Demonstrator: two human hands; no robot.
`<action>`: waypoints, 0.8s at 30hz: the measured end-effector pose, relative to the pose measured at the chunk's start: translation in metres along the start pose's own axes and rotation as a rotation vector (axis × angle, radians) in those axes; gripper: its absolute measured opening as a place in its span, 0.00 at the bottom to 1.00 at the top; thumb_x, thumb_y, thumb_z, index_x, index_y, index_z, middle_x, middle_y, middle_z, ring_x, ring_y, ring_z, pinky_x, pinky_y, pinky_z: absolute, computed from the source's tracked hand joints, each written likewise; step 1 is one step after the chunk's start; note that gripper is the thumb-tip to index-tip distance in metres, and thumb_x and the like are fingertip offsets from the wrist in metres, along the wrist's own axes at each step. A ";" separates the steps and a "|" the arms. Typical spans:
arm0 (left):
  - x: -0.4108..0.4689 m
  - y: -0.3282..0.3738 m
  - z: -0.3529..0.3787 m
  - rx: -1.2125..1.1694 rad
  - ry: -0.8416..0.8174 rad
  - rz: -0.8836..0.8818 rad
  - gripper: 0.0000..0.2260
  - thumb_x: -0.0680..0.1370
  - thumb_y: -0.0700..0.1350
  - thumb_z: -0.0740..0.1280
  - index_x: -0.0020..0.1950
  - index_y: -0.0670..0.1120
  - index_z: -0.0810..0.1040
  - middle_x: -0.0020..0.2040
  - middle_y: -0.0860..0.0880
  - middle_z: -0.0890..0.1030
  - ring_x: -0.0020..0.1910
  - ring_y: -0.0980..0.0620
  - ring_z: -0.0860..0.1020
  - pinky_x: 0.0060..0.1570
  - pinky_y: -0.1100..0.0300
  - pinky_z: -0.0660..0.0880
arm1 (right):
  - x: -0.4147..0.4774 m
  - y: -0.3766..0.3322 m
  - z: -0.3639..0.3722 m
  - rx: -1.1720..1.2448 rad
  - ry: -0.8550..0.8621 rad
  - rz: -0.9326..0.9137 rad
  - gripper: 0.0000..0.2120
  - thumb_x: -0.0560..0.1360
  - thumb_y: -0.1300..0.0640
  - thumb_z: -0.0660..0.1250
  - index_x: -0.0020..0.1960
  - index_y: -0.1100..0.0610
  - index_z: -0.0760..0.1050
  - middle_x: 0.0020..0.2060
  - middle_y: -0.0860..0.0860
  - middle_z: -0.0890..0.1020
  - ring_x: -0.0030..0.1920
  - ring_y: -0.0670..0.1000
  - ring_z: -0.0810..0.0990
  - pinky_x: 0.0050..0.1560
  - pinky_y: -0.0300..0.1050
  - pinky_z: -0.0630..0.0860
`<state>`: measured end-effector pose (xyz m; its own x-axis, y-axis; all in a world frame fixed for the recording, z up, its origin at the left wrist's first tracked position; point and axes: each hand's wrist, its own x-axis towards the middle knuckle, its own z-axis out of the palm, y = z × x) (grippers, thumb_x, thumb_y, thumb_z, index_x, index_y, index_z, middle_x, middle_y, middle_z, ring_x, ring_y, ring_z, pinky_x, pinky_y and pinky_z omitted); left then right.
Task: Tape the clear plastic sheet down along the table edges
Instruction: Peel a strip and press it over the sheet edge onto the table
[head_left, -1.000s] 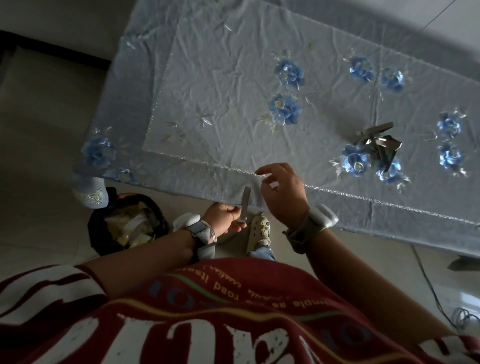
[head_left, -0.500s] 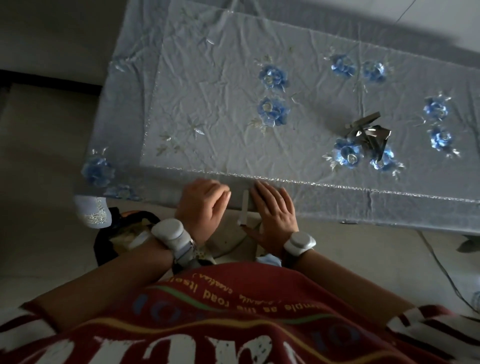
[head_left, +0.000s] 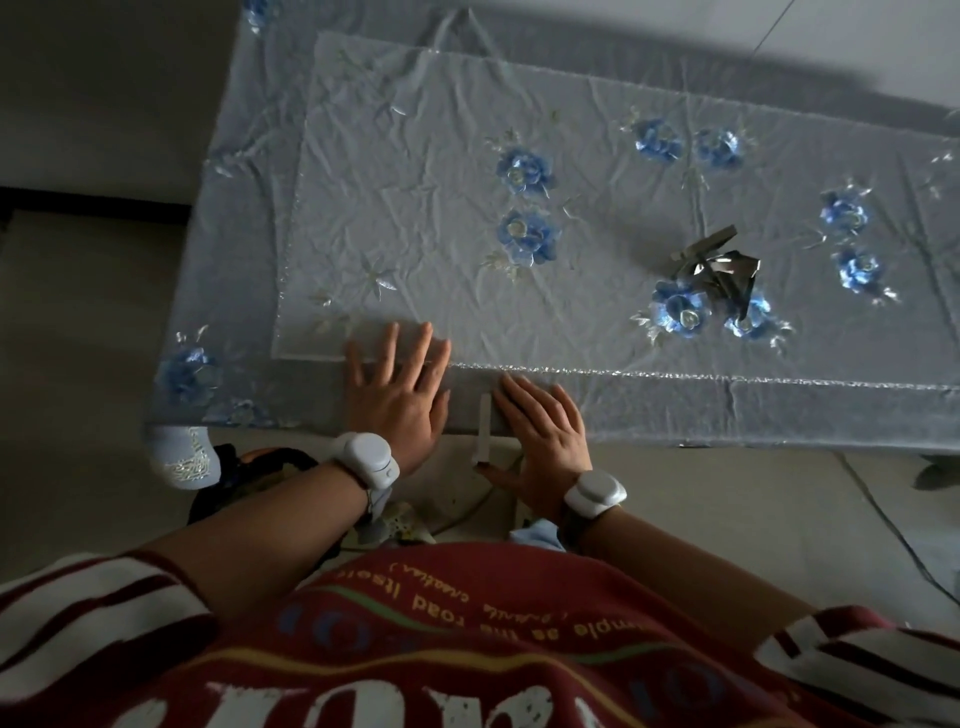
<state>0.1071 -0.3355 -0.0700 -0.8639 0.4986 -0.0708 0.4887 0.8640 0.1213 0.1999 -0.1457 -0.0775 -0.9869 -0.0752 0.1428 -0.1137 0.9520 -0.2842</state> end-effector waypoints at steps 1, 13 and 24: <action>0.000 0.001 0.000 -0.002 0.007 0.004 0.24 0.77 0.55 0.52 0.73 0.52 0.59 0.75 0.48 0.63 0.74 0.40 0.59 0.66 0.30 0.54 | 0.000 0.001 0.001 0.009 0.005 0.004 0.39 0.66 0.33 0.66 0.71 0.49 0.63 0.72 0.46 0.67 0.72 0.48 0.62 0.73 0.53 0.57; -0.002 0.003 -0.006 0.001 0.018 0.012 0.24 0.78 0.54 0.53 0.73 0.51 0.60 0.74 0.47 0.64 0.73 0.38 0.60 0.65 0.29 0.57 | 0.004 -0.001 0.006 0.100 0.121 0.081 0.27 0.70 0.39 0.68 0.66 0.46 0.70 0.67 0.44 0.73 0.68 0.45 0.67 0.73 0.47 0.56; -0.002 0.004 -0.013 -0.008 -0.030 0.020 0.24 0.78 0.54 0.53 0.73 0.50 0.62 0.74 0.46 0.65 0.73 0.37 0.60 0.65 0.28 0.56 | 0.005 -0.009 -0.005 0.026 0.105 0.025 0.26 0.69 0.40 0.68 0.62 0.53 0.75 0.64 0.50 0.76 0.63 0.53 0.74 0.68 0.56 0.65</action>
<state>0.1089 -0.3342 -0.0567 -0.8498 0.5180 -0.0976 0.5049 0.8531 0.1312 0.1963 -0.1532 -0.0696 -0.9723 -0.0184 0.2331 -0.0931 0.9450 -0.3136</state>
